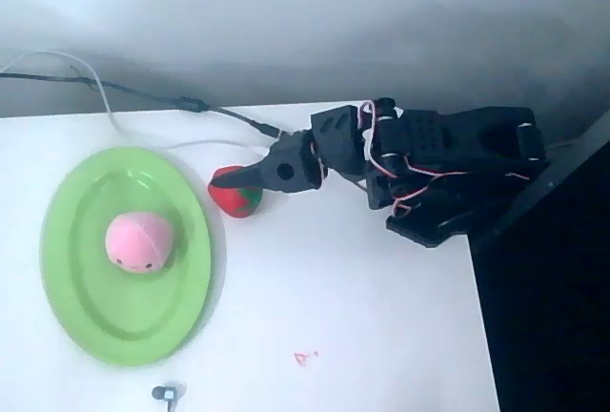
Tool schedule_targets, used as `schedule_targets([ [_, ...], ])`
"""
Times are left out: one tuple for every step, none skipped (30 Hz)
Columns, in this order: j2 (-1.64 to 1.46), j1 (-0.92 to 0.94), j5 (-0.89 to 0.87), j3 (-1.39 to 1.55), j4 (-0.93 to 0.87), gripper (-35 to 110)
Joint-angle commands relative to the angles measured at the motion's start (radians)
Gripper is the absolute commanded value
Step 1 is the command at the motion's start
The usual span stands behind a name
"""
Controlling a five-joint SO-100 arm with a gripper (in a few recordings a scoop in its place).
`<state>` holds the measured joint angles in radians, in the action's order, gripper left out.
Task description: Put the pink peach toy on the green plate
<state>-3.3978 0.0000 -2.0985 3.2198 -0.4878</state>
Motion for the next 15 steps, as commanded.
schedule_targets([
  [-0.017,-0.021,0.0,0.029,0.005,53],
  [-0.018,-0.023,0.0,0.031,0.005,52],
  [-0.018,-0.029,0.0,0.034,0.005,52],
  [-0.018,-0.034,0.0,0.037,0.002,51],
  [-0.018,-0.038,0.0,0.04,0.002,51],
  [-0.018,-0.043,0.003,0.043,0.002,51],
  [-0.018,-0.046,0.015,0.043,0.002,51],
  [-0.018,-0.046,0.031,0.044,0.002,50],
  [-0.018,-0.048,0.061,0.046,0.002,49],
  [-0.018,-0.049,0.109,0.046,0.002,48],
  [-0.018,-0.049,0.175,0.046,0.005,48],
  [-0.018,-0.049,0.242,0.044,0.006,47],
  [-0.018,-0.052,0.298,0.044,0.008,47],
  [-0.018,-0.057,0.364,0.046,0.008,47],
  [-0.018,-0.06,0.433,0.046,0.008,47],
])
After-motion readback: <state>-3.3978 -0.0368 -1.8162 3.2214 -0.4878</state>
